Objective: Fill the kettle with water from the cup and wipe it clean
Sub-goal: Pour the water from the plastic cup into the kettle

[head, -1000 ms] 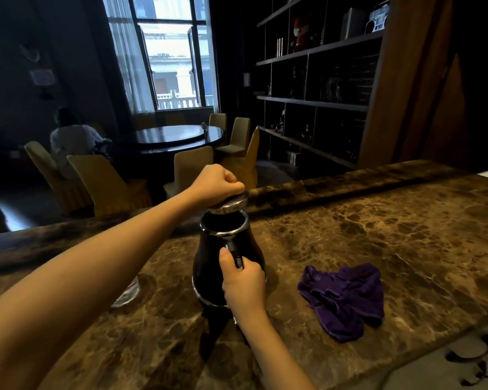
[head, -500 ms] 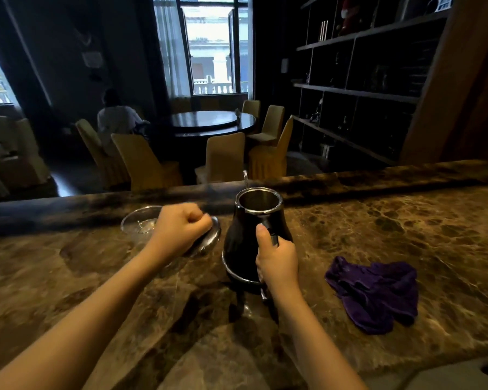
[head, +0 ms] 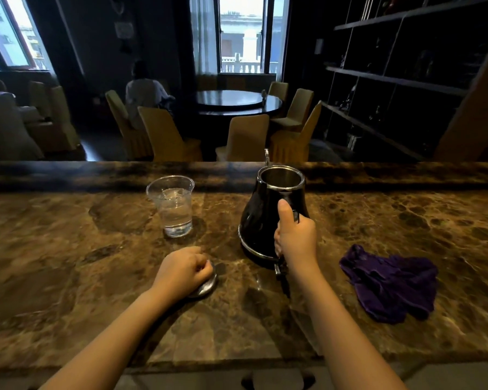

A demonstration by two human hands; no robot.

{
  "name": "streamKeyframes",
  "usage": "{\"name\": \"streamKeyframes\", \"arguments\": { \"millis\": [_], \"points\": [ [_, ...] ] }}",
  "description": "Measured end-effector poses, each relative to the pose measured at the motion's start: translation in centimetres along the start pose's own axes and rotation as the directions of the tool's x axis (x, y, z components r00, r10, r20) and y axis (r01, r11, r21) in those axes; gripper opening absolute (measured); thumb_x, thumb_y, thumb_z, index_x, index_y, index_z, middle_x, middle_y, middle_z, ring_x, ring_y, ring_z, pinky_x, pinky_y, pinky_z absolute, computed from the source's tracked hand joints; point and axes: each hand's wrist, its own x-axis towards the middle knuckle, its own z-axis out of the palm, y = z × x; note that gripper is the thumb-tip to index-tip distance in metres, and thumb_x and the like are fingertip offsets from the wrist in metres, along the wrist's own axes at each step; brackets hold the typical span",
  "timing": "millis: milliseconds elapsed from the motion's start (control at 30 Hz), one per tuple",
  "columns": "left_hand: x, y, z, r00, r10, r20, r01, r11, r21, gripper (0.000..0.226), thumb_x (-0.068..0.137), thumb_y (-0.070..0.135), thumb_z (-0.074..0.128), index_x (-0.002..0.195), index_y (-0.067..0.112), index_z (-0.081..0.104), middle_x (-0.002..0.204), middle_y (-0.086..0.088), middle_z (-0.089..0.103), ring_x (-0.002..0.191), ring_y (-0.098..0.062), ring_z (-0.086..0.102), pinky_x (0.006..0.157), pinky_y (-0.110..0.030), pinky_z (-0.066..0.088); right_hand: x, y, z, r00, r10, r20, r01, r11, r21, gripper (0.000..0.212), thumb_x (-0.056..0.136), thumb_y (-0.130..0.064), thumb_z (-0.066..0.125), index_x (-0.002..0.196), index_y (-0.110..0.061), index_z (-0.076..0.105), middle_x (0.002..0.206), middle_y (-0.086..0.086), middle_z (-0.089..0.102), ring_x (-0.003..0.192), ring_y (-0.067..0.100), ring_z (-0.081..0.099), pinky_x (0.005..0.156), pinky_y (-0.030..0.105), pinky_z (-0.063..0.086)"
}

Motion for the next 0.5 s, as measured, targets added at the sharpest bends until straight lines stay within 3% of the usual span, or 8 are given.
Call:
{"name": "streamKeyframes", "arguments": {
  "millis": [100, 200, 333, 433, 500],
  "points": [
    [-0.2, 0.2, 0.1, 0.999, 0.045, 0.013, -0.046, 0.996, 0.072, 0.043, 0.081, 0.038, 0.037, 0.053, 0.016, 0.061, 0.056, -0.001, 0.058, 0.052, -0.02, 0.059, 0.045, -0.025, 0.039, -0.1, -0.1, -0.2, 0.999, -0.014, 0.029, 0.014, 1.0, 0.01, 0.047, 0.086, -0.041, 0.05, 0.045, -0.018, 0.043, 0.036, -0.006, 0.041, 0.038, 0.016, 0.041, 0.047, 0.031, 0.034],
    [-0.1, 0.5, -0.3, 0.999, 0.008, 0.053, -0.011, 0.998, 0.065, 0.055, 0.086, 0.044, 0.023, 0.068, 0.014, 0.065, 0.07, -0.004, 0.062, 0.067, -0.021, 0.06, 0.058, -0.031, 0.047, -0.1, -0.1, -0.3, 0.999, -0.024, 0.033, 0.023, 1.0, 0.006, 0.049, 0.086, -0.041, 0.049, 0.044, -0.019, 0.043, 0.036, -0.006, 0.041, 0.038, 0.016, 0.042, 0.047, 0.029, 0.034],
    [-0.2, 0.9, -0.6, 0.996, -0.036, 0.077, 0.035, 0.999, 0.02, 0.053, 0.089, 0.044, 0.018, 0.079, 0.012, 0.059, 0.079, -0.005, 0.058, 0.075, -0.018, 0.054, 0.07, -0.031, 0.044, -0.1, -0.3, -0.2, 0.999, -0.023, 0.045, 0.023, 1.0, 0.008, 0.048, 0.087, -0.042, 0.049, 0.045, -0.018, 0.043, 0.036, -0.007, 0.042, 0.037, 0.013, 0.042, 0.045, 0.028, 0.035],
    [0.0, 0.6, -1.4, 0.971, -0.239, 0.007, 0.233, 0.941, -0.246, 0.034, 0.095, 0.029, 0.035, 0.074, 0.01, 0.053, 0.073, -0.003, 0.051, 0.069, -0.016, 0.047, 0.065, -0.029, 0.036, 0.0, -0.2, 0.0, 0.999, -0.029, 0.041, 0.029, 1.0, -0.01, 0.049, 0.087, -0.043, 0.048, 0.045, -0.018, 0.043, 0.033, -0.007, 0.041, 0.036, 0.012, 0.042, 0.046, 0.028, 0.035],
    [0.3, -0.3, -2.4, 0.891, -0.442, -0.099, 0.364, 0.829, -0.425, 0.026, 0.095, 0.018, 0.039, 0.077, 0.009, 0.056, 0.077, -0.007, 0.055, 0.073, -0.019, 0.051, 0.064, -0.031, 0.039, 0.1, -0.2, 0.1, 0.999, -0.026, 0.027, 0.026, 0.999, -0.03, 0.05, 0.085, -0.046, 0.047, 0.043, -0.02, 0.043, 0.033, -0.006, 0.042, 0.037, 0.016, 0.043, 0.049, 0.031, 0.036]
  ]
}}
